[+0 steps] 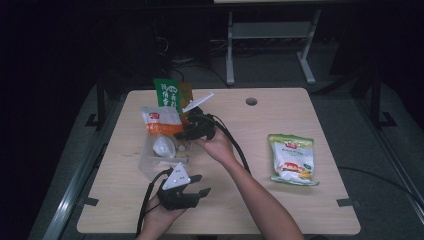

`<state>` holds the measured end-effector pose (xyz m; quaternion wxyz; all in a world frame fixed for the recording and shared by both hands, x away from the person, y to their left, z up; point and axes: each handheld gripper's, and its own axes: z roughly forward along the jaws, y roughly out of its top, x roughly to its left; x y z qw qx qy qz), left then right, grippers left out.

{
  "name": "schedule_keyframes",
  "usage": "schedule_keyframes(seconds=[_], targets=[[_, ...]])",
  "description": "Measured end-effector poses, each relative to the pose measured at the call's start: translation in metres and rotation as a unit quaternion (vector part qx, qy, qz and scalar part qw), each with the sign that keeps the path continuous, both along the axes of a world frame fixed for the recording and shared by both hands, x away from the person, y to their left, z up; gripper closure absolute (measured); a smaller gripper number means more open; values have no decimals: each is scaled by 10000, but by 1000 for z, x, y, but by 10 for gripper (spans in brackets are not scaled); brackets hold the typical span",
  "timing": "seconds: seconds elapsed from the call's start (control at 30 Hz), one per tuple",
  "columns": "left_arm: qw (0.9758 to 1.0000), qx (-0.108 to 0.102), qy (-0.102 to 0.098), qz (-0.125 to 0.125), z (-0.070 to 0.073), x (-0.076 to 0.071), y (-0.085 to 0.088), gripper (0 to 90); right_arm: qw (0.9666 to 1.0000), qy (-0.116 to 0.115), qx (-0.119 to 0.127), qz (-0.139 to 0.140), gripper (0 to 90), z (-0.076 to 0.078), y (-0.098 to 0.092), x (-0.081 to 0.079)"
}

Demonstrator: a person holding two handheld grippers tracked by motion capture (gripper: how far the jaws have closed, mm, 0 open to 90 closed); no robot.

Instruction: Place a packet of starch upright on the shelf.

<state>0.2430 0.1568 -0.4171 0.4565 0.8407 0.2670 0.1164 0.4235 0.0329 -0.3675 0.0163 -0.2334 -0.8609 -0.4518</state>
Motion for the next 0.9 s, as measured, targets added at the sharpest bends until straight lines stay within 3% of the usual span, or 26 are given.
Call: schedule_keyframes(seconds=[0.07,0.37,0.43,0.9], targets=[[10000,-4,11,21,0,1,0,465,9999,-63,-79,-11,616,2,-8,-1],[10000,33,-2,57,-1,2,0,434,9999,66,-76,-13,486,7,-43,-6],[10000,29,17,63,-1,2,0,431,9999,3,-124,-28,478,8,-53,-6],[9999,63,5,85,-2,3,-1,411,9987,248,-162,-422,405,7,-121,-16]])
